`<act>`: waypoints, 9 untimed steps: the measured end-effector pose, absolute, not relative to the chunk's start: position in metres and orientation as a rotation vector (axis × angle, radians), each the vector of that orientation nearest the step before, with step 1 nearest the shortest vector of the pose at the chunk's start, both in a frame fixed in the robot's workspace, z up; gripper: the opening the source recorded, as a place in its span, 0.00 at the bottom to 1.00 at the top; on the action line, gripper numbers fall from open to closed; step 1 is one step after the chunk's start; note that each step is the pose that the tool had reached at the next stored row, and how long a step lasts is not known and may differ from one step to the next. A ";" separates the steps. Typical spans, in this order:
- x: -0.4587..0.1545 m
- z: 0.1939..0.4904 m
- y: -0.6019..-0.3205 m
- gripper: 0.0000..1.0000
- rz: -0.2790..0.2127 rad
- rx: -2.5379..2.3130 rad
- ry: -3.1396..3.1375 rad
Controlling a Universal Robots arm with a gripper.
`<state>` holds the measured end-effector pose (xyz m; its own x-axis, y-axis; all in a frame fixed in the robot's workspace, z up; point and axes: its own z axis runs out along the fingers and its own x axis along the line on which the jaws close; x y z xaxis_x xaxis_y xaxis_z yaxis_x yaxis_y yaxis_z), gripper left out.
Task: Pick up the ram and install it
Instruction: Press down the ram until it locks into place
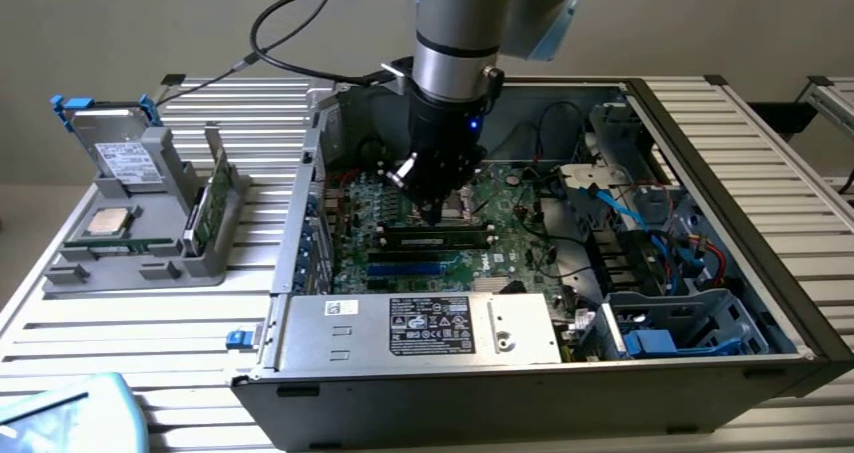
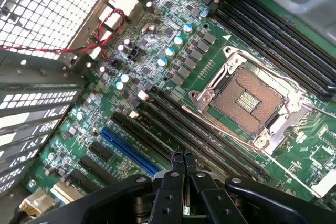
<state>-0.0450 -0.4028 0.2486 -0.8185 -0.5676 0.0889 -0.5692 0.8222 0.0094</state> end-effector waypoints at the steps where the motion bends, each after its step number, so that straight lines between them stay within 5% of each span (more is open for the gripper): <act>1: -0.045 0.248 -0.403 0.10 0.026 0.890 -2.922; 9: -0.045 0.247 -0.403 0.10 0.020 0.723 -2.971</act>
